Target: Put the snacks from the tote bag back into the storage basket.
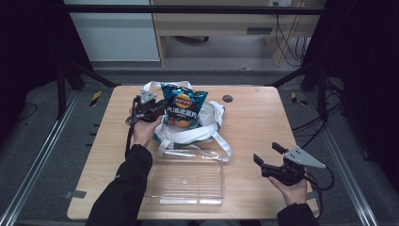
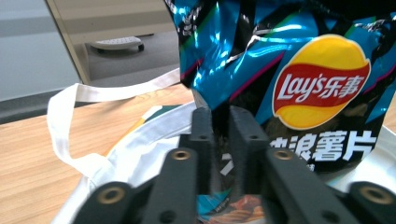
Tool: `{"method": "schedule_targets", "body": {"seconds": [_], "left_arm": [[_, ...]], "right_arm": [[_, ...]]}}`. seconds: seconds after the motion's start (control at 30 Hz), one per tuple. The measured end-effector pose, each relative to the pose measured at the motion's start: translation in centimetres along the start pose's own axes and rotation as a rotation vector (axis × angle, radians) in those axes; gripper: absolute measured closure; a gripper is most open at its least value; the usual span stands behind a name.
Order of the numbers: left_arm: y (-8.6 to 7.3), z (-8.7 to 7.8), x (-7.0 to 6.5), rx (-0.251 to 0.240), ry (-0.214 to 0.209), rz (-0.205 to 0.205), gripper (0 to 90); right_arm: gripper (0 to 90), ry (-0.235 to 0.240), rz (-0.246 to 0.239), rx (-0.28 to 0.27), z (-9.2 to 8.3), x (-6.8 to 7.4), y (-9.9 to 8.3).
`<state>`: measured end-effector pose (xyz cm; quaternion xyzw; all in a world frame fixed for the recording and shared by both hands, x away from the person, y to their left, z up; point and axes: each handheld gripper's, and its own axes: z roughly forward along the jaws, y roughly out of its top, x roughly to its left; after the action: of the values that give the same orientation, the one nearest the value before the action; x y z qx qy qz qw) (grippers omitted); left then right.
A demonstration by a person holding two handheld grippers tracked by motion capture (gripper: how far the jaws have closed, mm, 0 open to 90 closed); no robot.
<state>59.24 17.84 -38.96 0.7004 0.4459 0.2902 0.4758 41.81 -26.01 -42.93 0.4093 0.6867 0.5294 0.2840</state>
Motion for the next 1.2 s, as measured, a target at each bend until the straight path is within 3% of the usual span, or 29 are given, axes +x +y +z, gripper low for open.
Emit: {"method": "schedule_targets", "body": {"seconds": [0.03,0.07,0.13,0.17,0.27,0.37,0.47,0.67,0.8,0.97,1.07,1.2], "left_arm": [[0.1,-0.2,0.2,-0.012,0.010,0.003,63.1],[0.2,-0.3,0.4,-0.026,0.013,-0.003,63.1],[0.7,-0.6,0.7,-0.055,0.027,-0.008,51.1],[0.9,-0.8,0.9,-0.065,0.025,-0.007,51.1],[2.0,-1.1,1.3,-0.100,0.003,0.001,38.5],[2.5,-1.0,1.4,-0.091,-0.004,0.015,35.8],[2.8,-0.8,1.3,-0.103,-0.038,0.009,31.7],[3.2,0.2,0.4,-0.095,-0.075,0.027,23.0],[3.0,1.1,-0.2,-0.076,-0.080,0.028,28.8],[2.9,1.6,-0.5,-0.025,-0.046,0.014,61.0],[2.9,1.6,-0.7,0.000,-0.051,0.007,73.7],[3.0,1.3,-1.2,0.018,-0.030,-0.002,83.3]], "right_arm": [[15.7,-0.001,0.001,0.000,0.0,0.0,0.0],[15.7,-0.001,0.001,0.000,0.0,0.0,0.0],[15.7,0.000,0.001,0.000,0.0,0.0,0.0],[15.6,0.001,0.000,0.001,0.1,0.0,0.0],[15.7,0.002,0.002,0.002,0.1,0.0,0.0],[15.7,0.000,0.003,0.001,0.1,0.0,0.0],[15.7,0.002,0.003,0.002,0.1,0.0,0.0],[15.7,0.002,0.004,0.002,0.1,-0.1,-0.1],[15.7,0.007,0.003,0.004,0.1,-0.1,-0.1],[15.7,0.008,0.004,0.003,0.1,-0.1,-0.1],[15.8,0.009,0.006,0.002,0.1,-0.1,0.0],[15.9,0.007,0.003,0.002,0.1,-0.1,-0.1]]}}
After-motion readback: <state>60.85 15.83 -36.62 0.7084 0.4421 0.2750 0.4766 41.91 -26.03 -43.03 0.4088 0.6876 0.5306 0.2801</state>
